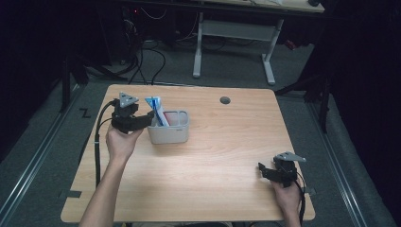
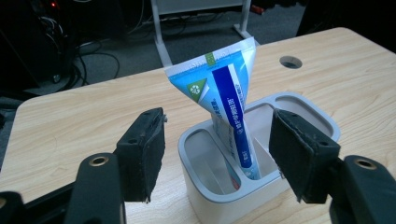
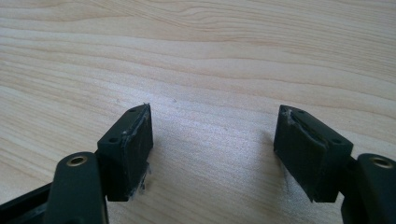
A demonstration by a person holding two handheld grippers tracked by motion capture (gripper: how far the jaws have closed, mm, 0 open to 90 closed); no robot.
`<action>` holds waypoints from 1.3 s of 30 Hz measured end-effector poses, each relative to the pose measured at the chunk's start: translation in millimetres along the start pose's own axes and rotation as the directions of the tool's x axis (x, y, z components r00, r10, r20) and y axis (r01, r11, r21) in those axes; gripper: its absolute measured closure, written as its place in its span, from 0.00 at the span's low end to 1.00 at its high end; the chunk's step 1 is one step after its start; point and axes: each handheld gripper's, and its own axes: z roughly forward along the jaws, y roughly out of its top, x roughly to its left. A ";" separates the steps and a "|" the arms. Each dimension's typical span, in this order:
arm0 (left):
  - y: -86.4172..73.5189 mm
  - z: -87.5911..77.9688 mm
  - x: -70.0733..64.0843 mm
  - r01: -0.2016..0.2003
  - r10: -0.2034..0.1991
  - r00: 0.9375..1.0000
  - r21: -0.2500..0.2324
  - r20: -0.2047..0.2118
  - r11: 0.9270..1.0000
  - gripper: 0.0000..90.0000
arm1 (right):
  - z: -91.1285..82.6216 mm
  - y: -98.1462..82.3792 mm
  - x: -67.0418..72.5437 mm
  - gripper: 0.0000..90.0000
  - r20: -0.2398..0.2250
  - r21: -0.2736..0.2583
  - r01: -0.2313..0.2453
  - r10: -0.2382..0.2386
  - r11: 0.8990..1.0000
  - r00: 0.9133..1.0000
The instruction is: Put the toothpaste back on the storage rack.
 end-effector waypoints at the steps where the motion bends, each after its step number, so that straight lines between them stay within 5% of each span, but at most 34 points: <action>1: -0.1 -1.6 0.1 -0.002 0.002 1.000 -0.004 -0.002 1.000 0.41 | 0.0 0.0 0.1 0.31 0.000 0.000 -0.001 0.001 1.000 1.000; 39: -32.3 -48.9 31.2 0.090 -0.092 0.995 -0.040 -0.035 0.995 0.36 | -0.2 0.0 0.4 0.31 -0.001 0.002 -0.003 0.003 1.000 1.000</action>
